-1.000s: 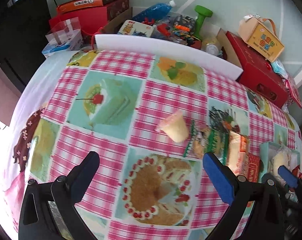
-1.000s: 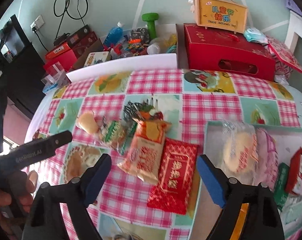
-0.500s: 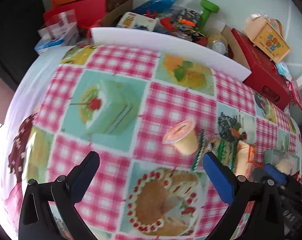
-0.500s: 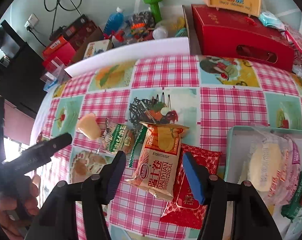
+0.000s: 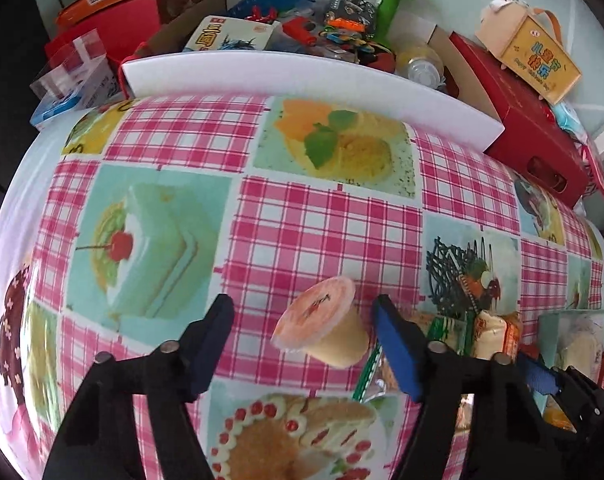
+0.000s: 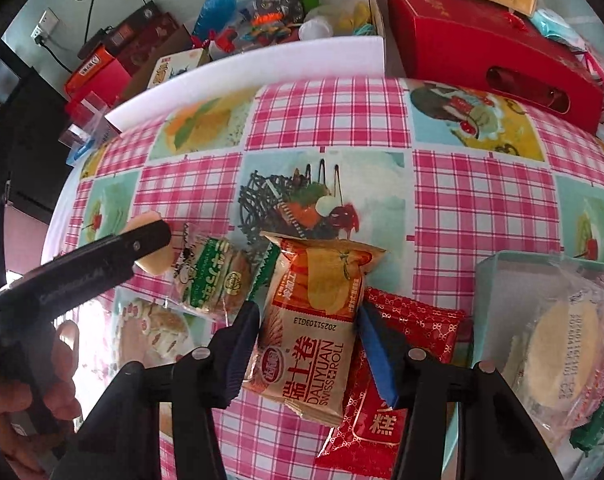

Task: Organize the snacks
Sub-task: 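Grasp cream pudding cup with left tool while right tool grasps Dali Yuan roll packet, then carry pudding cup with left tool while right tool carries roll packet to tray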

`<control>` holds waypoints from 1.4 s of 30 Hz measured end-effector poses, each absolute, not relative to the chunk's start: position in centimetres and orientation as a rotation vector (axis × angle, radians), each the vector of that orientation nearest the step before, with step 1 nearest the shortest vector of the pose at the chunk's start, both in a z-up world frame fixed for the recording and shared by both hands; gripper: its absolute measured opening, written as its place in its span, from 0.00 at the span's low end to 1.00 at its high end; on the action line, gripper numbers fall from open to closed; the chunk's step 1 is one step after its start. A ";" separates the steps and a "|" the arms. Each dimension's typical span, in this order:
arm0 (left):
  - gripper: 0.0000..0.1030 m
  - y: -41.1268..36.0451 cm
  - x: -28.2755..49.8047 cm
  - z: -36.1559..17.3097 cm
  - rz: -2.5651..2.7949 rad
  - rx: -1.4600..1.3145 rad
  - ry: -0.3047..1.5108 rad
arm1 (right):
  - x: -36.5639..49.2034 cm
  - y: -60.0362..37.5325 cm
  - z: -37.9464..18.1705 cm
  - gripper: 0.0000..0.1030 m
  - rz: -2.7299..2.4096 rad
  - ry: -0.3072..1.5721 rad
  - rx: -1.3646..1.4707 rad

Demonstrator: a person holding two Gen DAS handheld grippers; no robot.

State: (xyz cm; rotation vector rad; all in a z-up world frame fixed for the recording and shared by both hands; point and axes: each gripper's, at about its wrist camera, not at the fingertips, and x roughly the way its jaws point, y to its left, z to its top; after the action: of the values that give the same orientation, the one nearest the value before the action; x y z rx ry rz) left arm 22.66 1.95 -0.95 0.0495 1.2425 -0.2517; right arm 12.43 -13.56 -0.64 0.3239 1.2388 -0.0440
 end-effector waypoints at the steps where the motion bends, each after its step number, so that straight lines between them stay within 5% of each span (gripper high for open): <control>1: 0.63 1.7 22.7 -1.2 -0.254 0.053 1.243 | 12.5 -13.5 -0.8 0.52 -0.043 1.241 0.323; 6: 0.38 0.4 23.3 -1.9 -0.248 0.101 1.228 | 12.7 -13.2 -1.5 0.50 -0.046 1.249 0.308; 12: 0.34 0.8 22.7 -1.9 -0.234 0.086 1.222 | 12.9 -13.0 -1.4 0.41 -0.049 1.238 0.303; 25: 0.05 4.4 17.6 0.6 -0.165 -0.034 1.140 | 9.2 -13.6 0.7 0.37 -0.029 1.146 0.387; 39: 0.07 5.0 16.8 1.3 -0.189 -0.006 1.149 | 6.5 -13.7 1.3 0.37 -0.031 1.136 0.413; 41: 0.18 5.0 16.7 1.1 -0.198 -0.001 1.163 | 6.5 -13.7 1.1 0.37 -0.029 1.142 0.414; 42: 0.37 4.8 16.7 0.9 -0.203 0.006 1.173 | 6.5 -13.6 0.9 0.37 -0.029 1.144 0.415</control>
State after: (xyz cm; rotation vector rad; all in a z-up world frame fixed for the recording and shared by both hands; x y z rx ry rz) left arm 16.70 4.82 0.94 0.0056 1.1732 -0.2027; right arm 6.54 -13.61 0.95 0.4148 1.1436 -0.0294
